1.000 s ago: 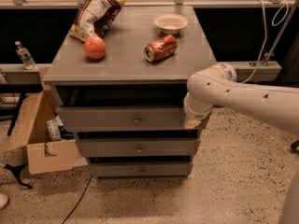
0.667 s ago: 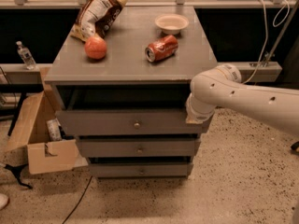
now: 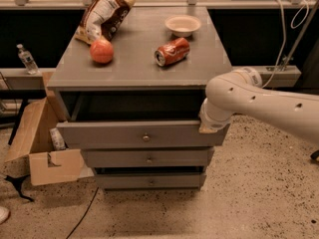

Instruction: Open top drawer

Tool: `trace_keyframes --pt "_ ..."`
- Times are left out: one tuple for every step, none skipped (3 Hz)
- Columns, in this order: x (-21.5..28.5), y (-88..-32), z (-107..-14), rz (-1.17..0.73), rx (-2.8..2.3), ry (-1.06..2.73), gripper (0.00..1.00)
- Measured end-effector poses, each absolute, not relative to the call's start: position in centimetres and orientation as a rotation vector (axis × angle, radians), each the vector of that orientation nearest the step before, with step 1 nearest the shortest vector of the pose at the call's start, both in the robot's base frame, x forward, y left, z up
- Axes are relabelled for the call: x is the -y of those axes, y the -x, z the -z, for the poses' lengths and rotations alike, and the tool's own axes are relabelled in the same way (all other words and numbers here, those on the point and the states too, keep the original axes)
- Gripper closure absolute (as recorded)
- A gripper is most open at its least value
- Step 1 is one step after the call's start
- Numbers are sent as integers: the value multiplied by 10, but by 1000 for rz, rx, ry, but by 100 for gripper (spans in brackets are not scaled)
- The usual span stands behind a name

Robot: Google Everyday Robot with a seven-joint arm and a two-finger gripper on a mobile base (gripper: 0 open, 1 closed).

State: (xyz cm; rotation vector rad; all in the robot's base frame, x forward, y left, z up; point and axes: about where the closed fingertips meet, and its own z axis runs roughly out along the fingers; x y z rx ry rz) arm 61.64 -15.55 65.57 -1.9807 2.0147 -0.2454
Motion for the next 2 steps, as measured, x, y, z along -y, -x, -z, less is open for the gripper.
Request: trace_keyframes --pt "156 -616 -656 245 -2015 1981 81" --pt "156 -616 -656 245 -2015 1981 50"
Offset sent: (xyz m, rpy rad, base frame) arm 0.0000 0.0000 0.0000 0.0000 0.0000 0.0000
